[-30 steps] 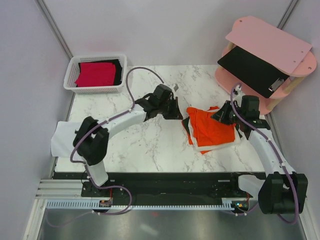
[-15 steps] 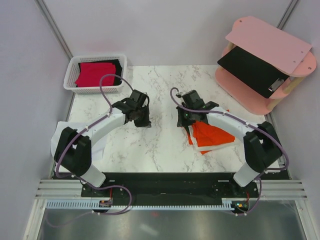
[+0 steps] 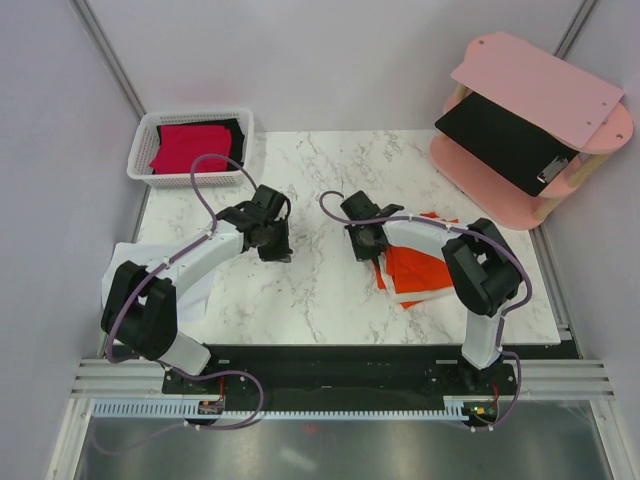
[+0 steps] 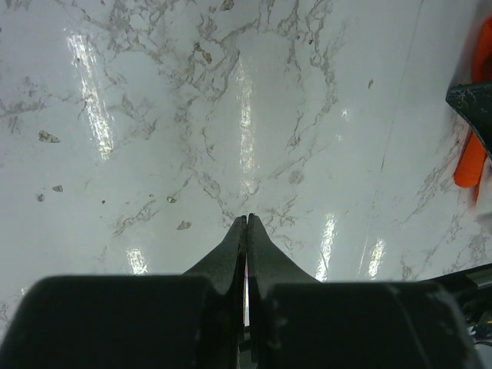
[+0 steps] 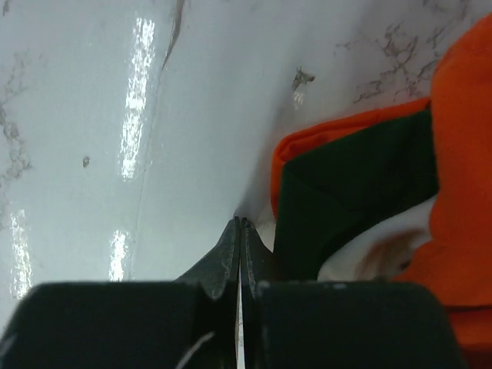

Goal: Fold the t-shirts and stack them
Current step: Put the neatly folded tshirt into the corner of the board with the right arm

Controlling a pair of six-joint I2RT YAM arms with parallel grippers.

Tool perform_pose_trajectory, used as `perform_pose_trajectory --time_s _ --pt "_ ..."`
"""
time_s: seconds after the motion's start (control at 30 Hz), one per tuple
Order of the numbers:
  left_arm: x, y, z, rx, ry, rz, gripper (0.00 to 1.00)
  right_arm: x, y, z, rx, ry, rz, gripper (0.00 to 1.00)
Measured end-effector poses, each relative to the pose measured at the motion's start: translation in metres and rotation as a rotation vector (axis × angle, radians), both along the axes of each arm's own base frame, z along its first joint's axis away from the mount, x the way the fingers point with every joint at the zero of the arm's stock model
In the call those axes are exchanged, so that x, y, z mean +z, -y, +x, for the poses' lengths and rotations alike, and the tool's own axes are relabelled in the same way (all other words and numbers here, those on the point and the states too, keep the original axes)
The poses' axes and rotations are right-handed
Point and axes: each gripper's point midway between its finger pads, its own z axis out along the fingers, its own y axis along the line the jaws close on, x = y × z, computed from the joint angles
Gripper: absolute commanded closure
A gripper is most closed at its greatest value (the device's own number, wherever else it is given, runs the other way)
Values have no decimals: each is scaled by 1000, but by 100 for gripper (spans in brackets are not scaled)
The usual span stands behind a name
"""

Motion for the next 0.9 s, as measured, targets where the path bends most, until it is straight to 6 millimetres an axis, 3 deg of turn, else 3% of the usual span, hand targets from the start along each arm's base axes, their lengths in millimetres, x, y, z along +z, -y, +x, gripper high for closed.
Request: perform_pose_trajectory --time_s 0.2,0.43,0.67,0.9 --pt "-8 -5 -6 3 -19 18 98 0 3 23 -40 41 -29 100" --pt "-12 -7 -10 5 -31 28 98 0 34 48 -158 72 -44 100" --pt "-12 -7 -10 5 -30 28 98 0 95 63 -314 105 -129 100" --pt "-12 -7 -9 5 -30 27 98 0 141 53 -390 91 -272 100"
